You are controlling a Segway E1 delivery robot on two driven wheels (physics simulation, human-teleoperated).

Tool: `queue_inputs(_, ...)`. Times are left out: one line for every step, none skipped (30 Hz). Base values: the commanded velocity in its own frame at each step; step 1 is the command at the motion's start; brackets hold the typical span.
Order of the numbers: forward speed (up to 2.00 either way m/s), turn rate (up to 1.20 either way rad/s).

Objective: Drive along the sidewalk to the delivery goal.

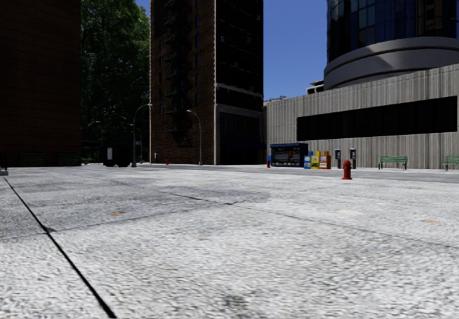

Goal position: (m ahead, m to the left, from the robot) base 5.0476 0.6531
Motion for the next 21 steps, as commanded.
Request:
queue_inputs(2.0,0.0)
queue_inputs(2.0,0.0)
queue_inputs(2.0,0.0)
queue_inputs(2.0,0.0)
queue_inputs(2.0,0.0)
queue_inputs(2.0,0.0)
queue_inputs(2.0,0.0)
queue_inputs(2.0,0.0)
queue_inputs(2.0,0.0)
queue_inputs(2.0,0.0)
queue_inputs(2.0,0.0)
queue_inputs(2.0,0.0)
queue_inputs(2.0,0.0)
queue_inputs(2.0,0.0)
queue_inputs(2.0,0.0)
queue_inputs(2.0,0.0)
queue_inputs(2.0,0.0)
queue_inputs(2.0,0.0)
queue_inputs(2.0,0.0)
queue_inputs(2.0,0.02)
queue_inputs(2.0,0.05)
